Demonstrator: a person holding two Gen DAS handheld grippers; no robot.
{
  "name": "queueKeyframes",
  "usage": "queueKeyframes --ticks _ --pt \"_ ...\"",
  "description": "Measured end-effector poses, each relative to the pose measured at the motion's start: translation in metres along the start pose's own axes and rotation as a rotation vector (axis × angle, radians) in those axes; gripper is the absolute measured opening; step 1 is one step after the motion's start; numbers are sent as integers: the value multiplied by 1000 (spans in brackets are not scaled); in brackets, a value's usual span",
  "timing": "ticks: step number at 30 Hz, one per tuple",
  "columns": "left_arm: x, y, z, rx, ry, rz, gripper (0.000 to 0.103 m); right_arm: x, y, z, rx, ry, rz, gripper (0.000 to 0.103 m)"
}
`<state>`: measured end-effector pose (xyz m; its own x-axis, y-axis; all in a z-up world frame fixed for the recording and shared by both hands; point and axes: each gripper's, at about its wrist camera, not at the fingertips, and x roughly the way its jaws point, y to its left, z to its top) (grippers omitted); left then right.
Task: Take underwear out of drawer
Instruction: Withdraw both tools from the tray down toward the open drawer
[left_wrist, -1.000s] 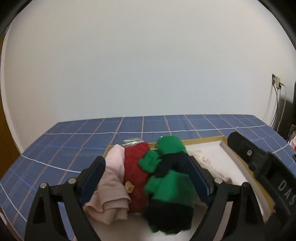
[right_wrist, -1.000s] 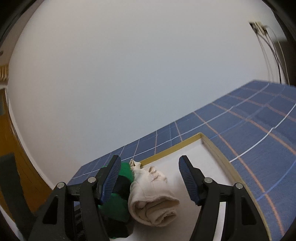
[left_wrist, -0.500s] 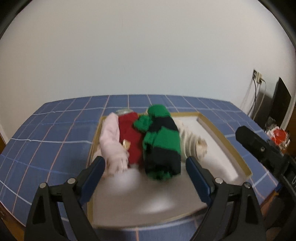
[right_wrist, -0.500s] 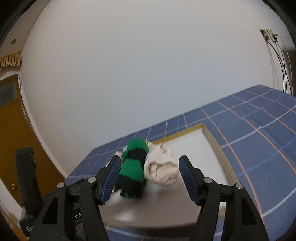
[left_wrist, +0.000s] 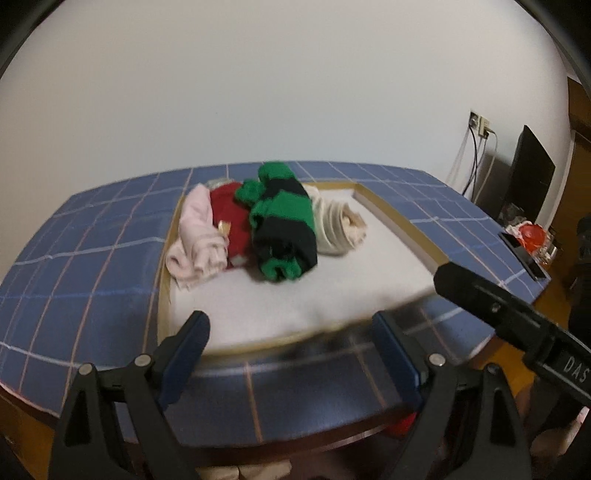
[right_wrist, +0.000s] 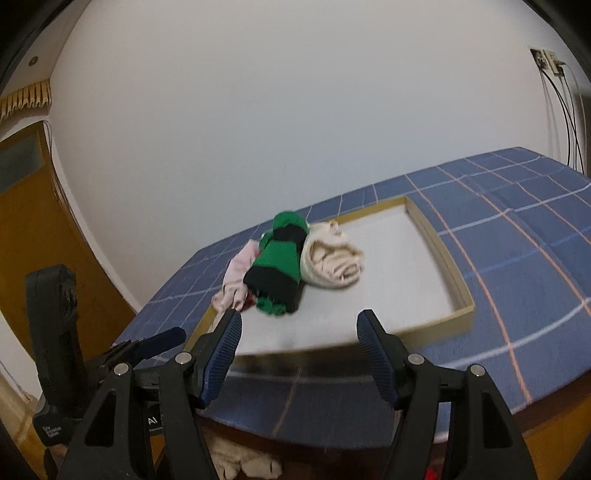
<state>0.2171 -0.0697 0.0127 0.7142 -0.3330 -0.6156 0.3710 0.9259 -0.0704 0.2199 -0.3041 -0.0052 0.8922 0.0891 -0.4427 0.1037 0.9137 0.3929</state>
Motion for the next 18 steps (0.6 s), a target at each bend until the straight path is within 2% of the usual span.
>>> queueKeyframes --ticks 12,18 --pt "-18 10 -49 -31 81 -36 90 -26 -11 -42 56 98 3 67" --pt "-24 18 -80 -50 131 -49 90 -42 -16 -64 82 115 4 67"
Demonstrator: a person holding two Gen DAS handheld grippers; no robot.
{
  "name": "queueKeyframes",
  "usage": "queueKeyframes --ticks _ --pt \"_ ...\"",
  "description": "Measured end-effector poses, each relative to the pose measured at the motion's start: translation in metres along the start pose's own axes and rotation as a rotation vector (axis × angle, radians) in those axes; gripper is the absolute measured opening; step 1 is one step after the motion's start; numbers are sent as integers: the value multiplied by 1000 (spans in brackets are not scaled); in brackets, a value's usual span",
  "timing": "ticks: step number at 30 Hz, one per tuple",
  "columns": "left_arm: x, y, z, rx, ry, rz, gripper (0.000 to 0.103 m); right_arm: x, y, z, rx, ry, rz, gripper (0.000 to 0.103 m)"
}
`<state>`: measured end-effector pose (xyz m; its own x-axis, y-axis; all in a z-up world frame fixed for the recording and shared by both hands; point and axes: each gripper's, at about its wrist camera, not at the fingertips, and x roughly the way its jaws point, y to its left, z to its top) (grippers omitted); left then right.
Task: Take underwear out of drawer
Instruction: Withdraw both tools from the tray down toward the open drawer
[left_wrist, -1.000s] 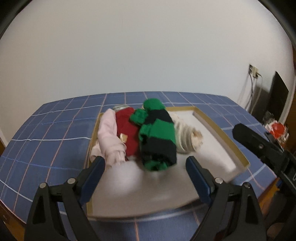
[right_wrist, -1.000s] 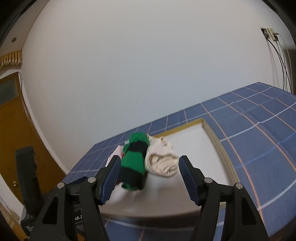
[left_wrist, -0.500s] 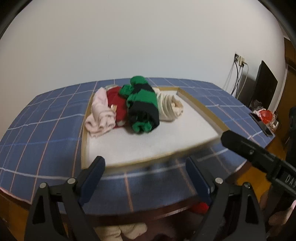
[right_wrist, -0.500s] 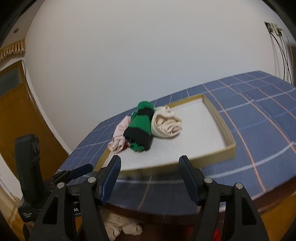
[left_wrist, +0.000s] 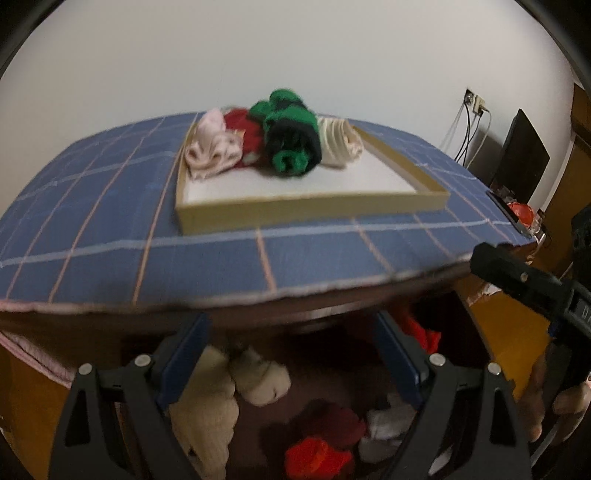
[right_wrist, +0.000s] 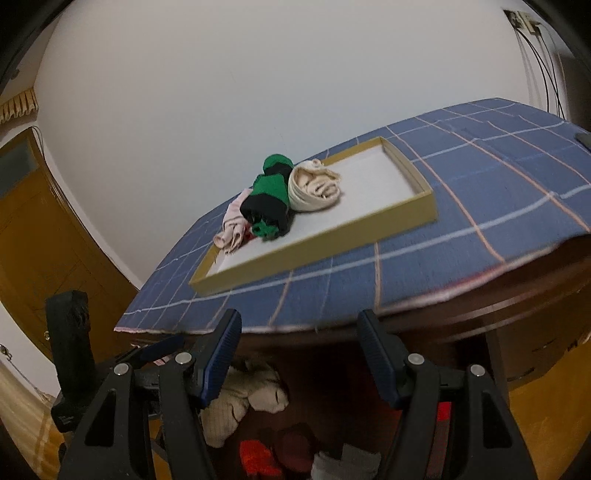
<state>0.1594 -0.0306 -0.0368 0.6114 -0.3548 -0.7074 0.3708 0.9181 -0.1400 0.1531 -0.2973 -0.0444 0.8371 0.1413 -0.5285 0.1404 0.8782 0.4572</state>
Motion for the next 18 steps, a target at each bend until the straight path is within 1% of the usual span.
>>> queueKeyframes --ticks 4,7,10,12,16,18 --pt "0 11 -22 -11 54 1 90 -8 -1 -18 0 13 10 67" --pt "1 22 -36 -39 90 -14 90 -11 0 -32 -12 34 -8 67" --pt "5 33 -47 -76 135 -23 90 -8 -2 -46 -18 84 -26 67" --pt "9 38 -52 -87 170 -4 90 -5 -4 -55 -21 122 -26 67" --pt "18 35 -58 -29 226 30 90 -4 -9 -67 -12 152 -22 67" --pt "23 34 -59 0 240 49 90 -4 -12 -70 6 158 -15 67"
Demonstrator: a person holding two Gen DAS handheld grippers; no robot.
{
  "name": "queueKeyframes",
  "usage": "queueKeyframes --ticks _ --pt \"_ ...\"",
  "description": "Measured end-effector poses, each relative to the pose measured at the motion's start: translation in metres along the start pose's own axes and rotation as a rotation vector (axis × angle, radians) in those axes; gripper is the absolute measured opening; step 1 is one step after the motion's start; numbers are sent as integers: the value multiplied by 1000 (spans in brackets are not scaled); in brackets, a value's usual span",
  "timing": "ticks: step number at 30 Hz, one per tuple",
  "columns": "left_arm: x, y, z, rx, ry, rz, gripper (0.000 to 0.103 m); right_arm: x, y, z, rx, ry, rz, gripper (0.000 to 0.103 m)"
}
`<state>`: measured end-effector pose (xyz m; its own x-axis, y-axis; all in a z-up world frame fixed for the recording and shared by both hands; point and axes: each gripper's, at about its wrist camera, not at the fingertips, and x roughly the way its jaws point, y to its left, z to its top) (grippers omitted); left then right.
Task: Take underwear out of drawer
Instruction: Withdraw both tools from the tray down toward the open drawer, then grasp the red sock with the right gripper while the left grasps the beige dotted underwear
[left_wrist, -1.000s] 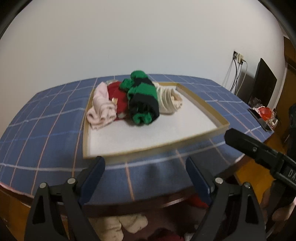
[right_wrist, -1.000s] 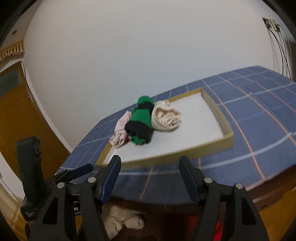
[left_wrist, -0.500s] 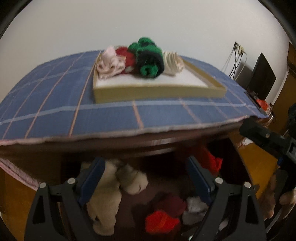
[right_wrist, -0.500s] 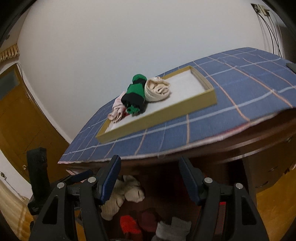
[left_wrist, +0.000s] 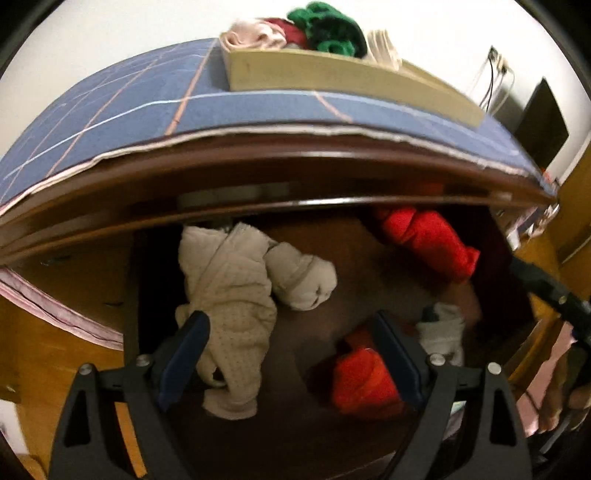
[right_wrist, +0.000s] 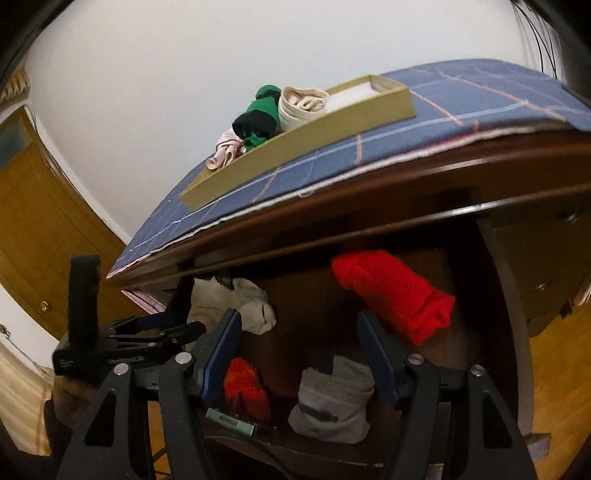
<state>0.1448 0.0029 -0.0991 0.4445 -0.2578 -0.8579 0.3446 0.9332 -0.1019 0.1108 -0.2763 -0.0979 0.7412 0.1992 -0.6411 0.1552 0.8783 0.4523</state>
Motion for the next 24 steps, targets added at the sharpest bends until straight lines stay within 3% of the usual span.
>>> queueKeyframes --ticks 7,12,17,21,24 --pt "39 2 -1 49 112 156 88 -1 -3 -4 11 4 -4 67" --pt "55 13 6 15 189 154 84 -1 -12 -6 24 15 -19 67" --pt "67 4 10 173 273 210 84 -2 -24 -2 -7 47 -68 67" --pt "75 -3 10 274 309 235 83 8 -27 10 -95 127 -114 67" --pt "80 -10 8 311 332 222 68 28 -19 18 -238 218 -165 67"
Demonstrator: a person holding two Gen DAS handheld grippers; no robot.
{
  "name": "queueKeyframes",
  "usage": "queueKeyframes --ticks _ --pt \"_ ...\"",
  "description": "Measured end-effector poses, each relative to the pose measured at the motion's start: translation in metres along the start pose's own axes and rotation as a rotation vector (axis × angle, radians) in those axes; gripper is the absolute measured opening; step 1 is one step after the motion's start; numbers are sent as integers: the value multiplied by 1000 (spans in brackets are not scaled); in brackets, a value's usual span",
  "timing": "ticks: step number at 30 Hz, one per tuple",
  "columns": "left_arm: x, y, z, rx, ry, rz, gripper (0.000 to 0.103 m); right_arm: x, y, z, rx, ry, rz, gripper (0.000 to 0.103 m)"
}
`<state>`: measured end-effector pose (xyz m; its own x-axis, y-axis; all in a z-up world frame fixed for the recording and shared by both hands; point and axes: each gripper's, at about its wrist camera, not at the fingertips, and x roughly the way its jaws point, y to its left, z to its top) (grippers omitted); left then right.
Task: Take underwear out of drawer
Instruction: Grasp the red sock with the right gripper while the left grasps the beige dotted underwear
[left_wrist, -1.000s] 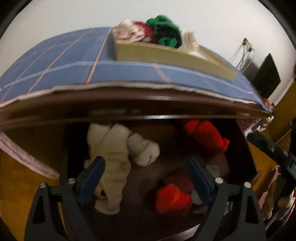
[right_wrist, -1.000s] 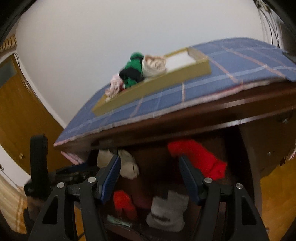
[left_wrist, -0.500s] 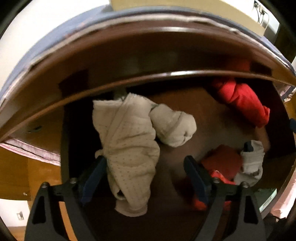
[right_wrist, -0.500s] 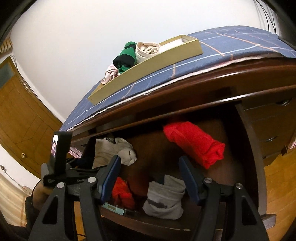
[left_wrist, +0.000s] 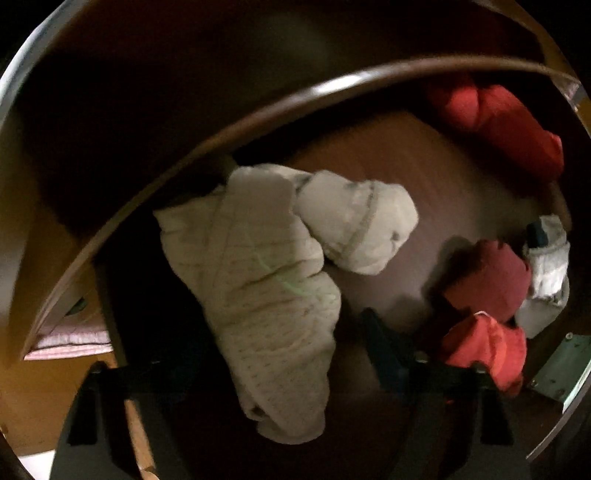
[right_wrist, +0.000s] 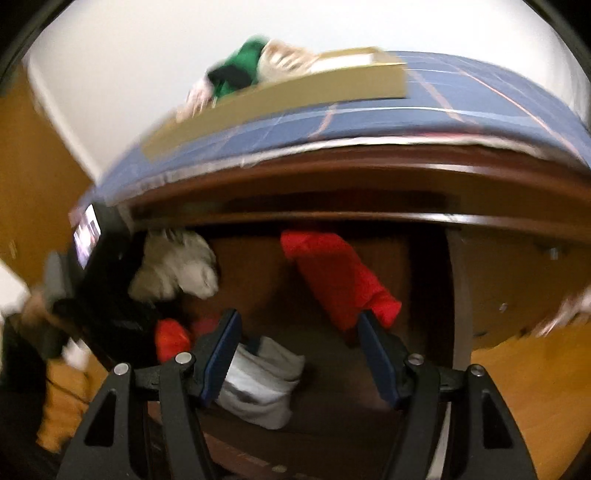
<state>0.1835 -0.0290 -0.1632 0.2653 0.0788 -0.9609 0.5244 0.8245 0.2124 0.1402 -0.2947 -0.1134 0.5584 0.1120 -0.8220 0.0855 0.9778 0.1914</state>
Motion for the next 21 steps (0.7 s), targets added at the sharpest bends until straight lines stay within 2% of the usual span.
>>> queueKeyframes --ticks 3,4,5,8,11,17,20,21 --pt "-1 -1 0 1 -19 28 61 21 14 8 -157 82 -32 67" --pt "-3 1 -2 -4 -34 28 55 29 18 10 -198 113 -43 67" --pt "-7 5 -4 -17 -59 20 49 37 22 12 -228 139 -65 67" --pt "-15 15 -13 -55 -93 -37 41 52 24 14 -272 190 -99 67" --pt "-29 19 -30 -92 -138 -145 39 63 19 18 -274 226 -120 67" --pt "-45 27 -61 -133 -202 -284 39 81 13 22 -291 298 -182 67" --pt "-53 32 -75 -144 -221 -313 39 91 11 21 -331 347 -244 66" --pt "-54 35 -78 -150 -229 -324 39 94 9 21 -331 361 -255 59"
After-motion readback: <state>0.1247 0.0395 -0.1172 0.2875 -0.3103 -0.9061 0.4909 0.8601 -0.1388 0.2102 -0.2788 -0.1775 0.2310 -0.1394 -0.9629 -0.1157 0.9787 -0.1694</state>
